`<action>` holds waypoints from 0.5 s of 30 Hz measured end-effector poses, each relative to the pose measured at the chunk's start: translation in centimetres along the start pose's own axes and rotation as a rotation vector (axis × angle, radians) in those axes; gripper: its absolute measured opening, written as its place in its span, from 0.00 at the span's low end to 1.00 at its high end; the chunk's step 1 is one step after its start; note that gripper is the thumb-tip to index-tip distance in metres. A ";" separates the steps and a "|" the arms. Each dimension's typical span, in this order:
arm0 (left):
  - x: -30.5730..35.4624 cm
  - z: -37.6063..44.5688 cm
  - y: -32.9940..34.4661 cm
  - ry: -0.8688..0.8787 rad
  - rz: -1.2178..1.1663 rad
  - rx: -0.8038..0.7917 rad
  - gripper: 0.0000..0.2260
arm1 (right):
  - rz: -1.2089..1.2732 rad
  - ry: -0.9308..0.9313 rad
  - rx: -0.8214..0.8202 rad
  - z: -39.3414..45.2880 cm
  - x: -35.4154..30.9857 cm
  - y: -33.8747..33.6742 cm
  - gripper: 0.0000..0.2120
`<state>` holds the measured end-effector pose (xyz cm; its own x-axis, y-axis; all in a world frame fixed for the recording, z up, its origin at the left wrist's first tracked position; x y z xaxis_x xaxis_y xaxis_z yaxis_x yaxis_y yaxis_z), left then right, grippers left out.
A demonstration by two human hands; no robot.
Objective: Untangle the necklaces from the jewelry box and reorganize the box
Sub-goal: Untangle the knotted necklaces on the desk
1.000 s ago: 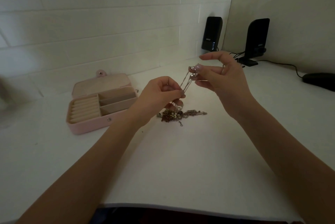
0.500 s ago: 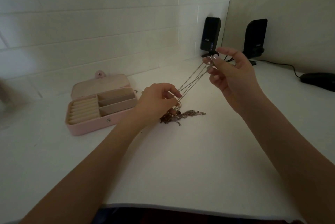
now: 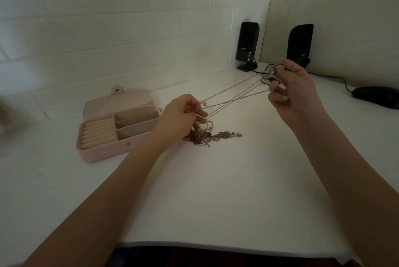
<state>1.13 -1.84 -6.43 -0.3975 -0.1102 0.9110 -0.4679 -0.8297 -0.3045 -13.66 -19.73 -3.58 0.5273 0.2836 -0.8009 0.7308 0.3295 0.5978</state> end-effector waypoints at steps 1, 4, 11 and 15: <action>-0.1 0.0 0.1 -0.064 -0.099 -0.008 0.16 | -0.009 0.002 0.012 0.2 0.1 -0.2 0.13; 0.2 -0.4 0.4 -0.213 -0.336 -0.075 0.15 | 0.028 0.029 0.025 1.1 0.4 -0.7 0.13; 0.7 -0.8 0.0 -0.224 -0.265 -0.164 0.08 | 0.232 0.099 0.086 1.8 0.3 -1.7 0.09; 0.3 -0.9 0.2 -0.204 -0.171 -0.122 0.10 | 0.218 0.075 0.098 2.1 0.2 -2.1 0.08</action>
<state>0.20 -1.52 -6.45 -0.1438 -0.0923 0.9853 -0.6109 -0.7750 -0.1617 -14.17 -22.28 -5.04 0.6459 0.4056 -0.6468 0.6439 0.1657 0.7469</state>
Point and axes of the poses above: each hand's wrist, its own z-axis towards the middle knuckle, its own y-axis out of the palm, x = y × z, the point moved 7 cm from there along z, towards the middle knuckle, and after that the axes turned 11 degrees about x, right-handed, at the moved point
